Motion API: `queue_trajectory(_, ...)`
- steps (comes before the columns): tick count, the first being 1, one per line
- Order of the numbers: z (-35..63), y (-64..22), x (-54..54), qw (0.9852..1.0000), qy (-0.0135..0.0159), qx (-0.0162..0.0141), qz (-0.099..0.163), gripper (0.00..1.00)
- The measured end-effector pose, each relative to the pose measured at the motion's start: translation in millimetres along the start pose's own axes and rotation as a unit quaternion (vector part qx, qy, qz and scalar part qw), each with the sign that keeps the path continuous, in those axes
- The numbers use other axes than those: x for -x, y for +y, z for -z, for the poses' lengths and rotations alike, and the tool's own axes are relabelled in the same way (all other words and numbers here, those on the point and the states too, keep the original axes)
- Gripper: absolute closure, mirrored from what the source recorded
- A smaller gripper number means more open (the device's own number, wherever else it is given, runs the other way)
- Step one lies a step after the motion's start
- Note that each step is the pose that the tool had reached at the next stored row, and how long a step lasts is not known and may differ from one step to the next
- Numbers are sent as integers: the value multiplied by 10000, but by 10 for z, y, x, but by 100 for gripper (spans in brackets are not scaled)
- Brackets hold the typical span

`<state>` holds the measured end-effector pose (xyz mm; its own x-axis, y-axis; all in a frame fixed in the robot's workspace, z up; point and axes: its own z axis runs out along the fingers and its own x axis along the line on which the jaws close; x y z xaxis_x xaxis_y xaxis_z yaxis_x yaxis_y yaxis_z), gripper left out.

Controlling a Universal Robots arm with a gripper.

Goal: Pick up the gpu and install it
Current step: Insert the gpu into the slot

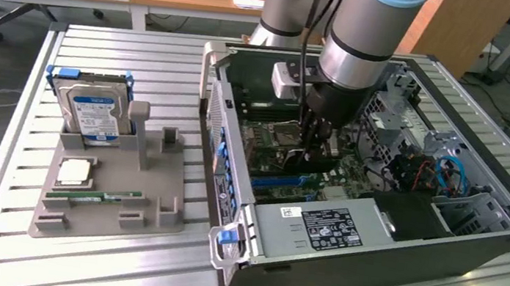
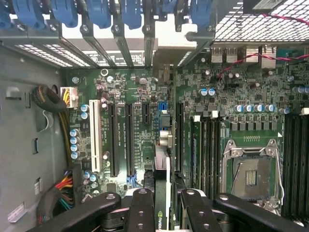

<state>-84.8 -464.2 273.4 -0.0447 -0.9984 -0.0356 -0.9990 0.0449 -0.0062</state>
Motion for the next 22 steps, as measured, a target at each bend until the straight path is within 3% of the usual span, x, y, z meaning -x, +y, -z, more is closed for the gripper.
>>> queue_trajectory(22,0,53,-3,10000,0,0,1,74)
